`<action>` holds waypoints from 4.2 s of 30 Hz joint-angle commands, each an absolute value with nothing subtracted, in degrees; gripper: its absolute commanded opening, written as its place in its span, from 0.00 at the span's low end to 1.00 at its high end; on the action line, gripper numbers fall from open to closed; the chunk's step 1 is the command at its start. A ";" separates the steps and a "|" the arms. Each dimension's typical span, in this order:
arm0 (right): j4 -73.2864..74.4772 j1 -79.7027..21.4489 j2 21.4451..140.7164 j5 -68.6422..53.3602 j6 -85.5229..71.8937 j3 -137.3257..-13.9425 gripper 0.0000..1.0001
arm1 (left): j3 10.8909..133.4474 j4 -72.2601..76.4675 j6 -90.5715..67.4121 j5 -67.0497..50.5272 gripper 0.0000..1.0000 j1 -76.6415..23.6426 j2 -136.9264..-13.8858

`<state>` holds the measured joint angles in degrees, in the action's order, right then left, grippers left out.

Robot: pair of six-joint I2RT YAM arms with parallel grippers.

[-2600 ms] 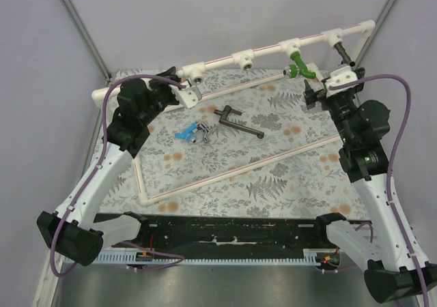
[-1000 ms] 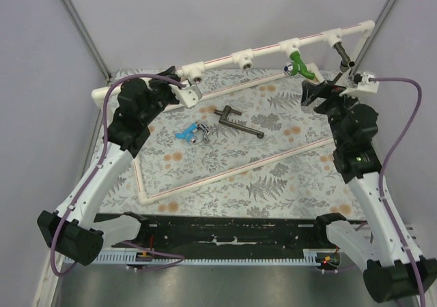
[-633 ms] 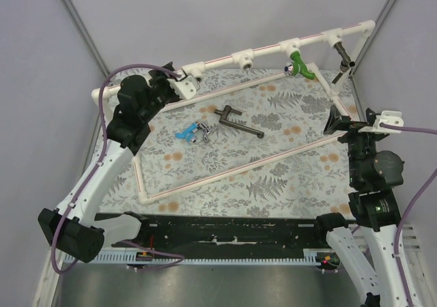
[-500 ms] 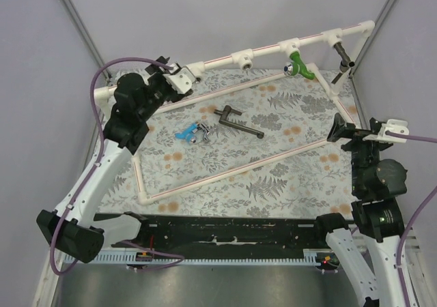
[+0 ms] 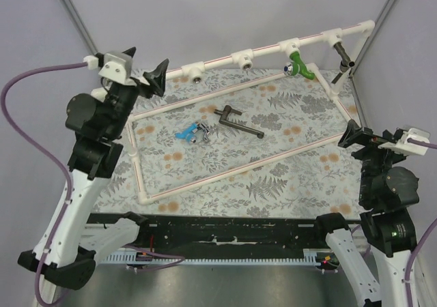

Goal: Install the water faucets

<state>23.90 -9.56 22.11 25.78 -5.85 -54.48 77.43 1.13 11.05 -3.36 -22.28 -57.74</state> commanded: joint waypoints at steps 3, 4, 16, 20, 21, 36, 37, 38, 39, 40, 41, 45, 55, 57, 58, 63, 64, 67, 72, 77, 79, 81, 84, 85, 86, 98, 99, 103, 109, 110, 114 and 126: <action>26.28 -9.58 24.78 28.56 -5.10 -57.48 0.98 | 70.86 -5.52 -1.05 12.82 0.86 -22.50 -45.73; 26.28 -9.58 25.22 28.65 -4.92 -57.65 0.98 | 69.53 -7.02 -1.23 15.01 0.87 -22.50 -43.88; 24.70 -9.58 29.71 28.39 -5.98 -56.43 0.98 | 53.45 -20.04 -6.23 27.85 0.88 -22.50 -24.53; 24.43 -9.58 30.32 29.53 -6.24 -55.46 0.98 | 49.49 -21.53 -8.88 30.23 0.88 -22.50 -20.31; 24.26 -9.49 30.32 29.97 -6.68 -55.11 0.98 | 48.44 -21.97 -9.22 30.41 0.88 -22.41 -19.52; 23.82 -9.49 31.55 24.07 -19.41 -48.44 0.98 | 38.32 -34.88 -23.45 31.90 0.88 -22.50 -17.40; 24.08 -9.58 32.34 25.04 -21.08 -47.91 0.98 | 37.80 -35.59 -24.51 32.34 0.88 -22.41 -17.58; 24.87 -9.58 33.39 25.14 -22.83 -47.90 0.98 | 37.27 -36.20 -25.57 32.69 0.88 -22.50 -17.67; 26.09 -9.58 34.44 23.66 -23.81 -48.34 0.98 | 37.00 -37.17 -27.06 33.22 0.88 -22.50 -17.75; 26.89 -9.49 35.41 21.90 -23.82 -48.77 0.98 | 36.74 -37.79 -28.20 33.31 0.88 -22.41 -18.01; 27.50 -9.58 36.03 20.23 -24.08 -48.87 0.98 | 36.04 -37.79 -28.82 32.88 0.88 -22.50 -18.10; 25.23 -9.58 35.42 18.29 -25.57 -45.27 0.98 | 32.88 -38.58 -31.10 30.77 0.88 -22.50 -20.12; 22.33 -9.58 36.48 15.12 -30.14 -41.66 0.98 | 30.33 -36.30 -42.79 16.27 0.87 -22.41 -32.77; 21.89 -9.58 36.12 14.50 -30.93 -41.22 0.98 | 29.27 -34.90 -45.60 14.77 0.87 -22.50 -33.92; 21.62 -9.58 36.04 13.98 -31.29 -41.05 0.98 | 28.66 -33.85 -46.92 14.24 0.87 -22.50 -34.27; 21.18 -9.58 38.05 8.54 -33.57 -40.17 0.98 | 26.11 -29.36 -50.18 13.27 0.87 -22.50 -35.85; 21.09 -9.49 39.01 7.13 -34.53 -39.82 0.98 | 26.02 -29.01 -50.10 13.10 0.87 -22.50 -36.29; 19.52 -9.58 41.74 3.18 -36.64 -38.07 0.97 | 26.10 -28.21 -49.92 13.62 0.87 -22.50 -36.83; 12.06 -9.75 46.31 -4.12 -41.13 -33.23 0.91 | 26.45 -28.30 -47.47 15.11 0.87 -22.50 -35.69; 4.50 -12.39 52.90 -5.45 -42.36 -30.68 0.87 | 27.51 -28.92 -45.18 16.44 0.88 -22.50 -34.37; 1.86 -14.93 55.45 -4.05 -42.19 -30.15 0.86 | 27.51 -28.74 -44.65 16.44 0.88 -22.50 -34.19; -1.56 -17.48 58.43 -2.12 -41.66 -30.06 0.86 | 27.42 -28.30 -44.12 16.17 0.88 -22.50 -34.10; -5.79 -21.61 64.06 -0.36 -41.13 -31.11 0.85 | 27.33 -27.42 -43.60 14.60 0.88 -22.41 -34.37; -6.93 -22.67 66.16 0.87 -40.96 -31.64 0.84 | 27.25 -27.33 -43.59 14.24 0.88 -22.50 -34.37; -8.60 -23.46 67.57 1.66 -40.87 -31.90 0.84 | 27.16 -27.16 -43.59 13.89 0.88 -22.50 -34.37; -20.74 -28.39 81.29 7.64 -42.37 -33.83 0.77 | 26.46 -25.67 -43.15 11.96 0.88 -22.50 -33.66; -20.74 -28.82 82.08 8.34 -41.84 -34.36 0.77 | 26.28 -25.23 -43.15 11.61 0.88 -22.41 -33.66; -21.62 -29.79 85.77 10.89 -38.07 -36.82 0.75 | 26.28 -24.08 -42.54 10.64 0.87 -22.41 -34.54; -23.72 -31.37 92.62 6.25 -32.26 -44.02 0.75 | 26.72 -23.99 -41.84 10.37 0.87 -22.50 -35.16; -24.43 -31.81 94.12 5.28 -31.82 -45.16 0.74 | 26.54 -23.99 -41.84 10.55 0.87 -22.50 -35.24; -26.80 -34.36 100.44 2.64 -32.34 -51.05 0.72 | 26.28 -23.56 -43.15 11.08 0.87 -22.41 -36.21; -19.36 -44.82 117.59 12.55 -27.25 -70.38 0.70 | 27.07 -24.52 -42.63 10.81 0.87 -22.41 -39.11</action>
<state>-23.27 -42.15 113.91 5.78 -30.83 -63.86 25.96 -25.50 -43.68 10.33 -22.33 -39.64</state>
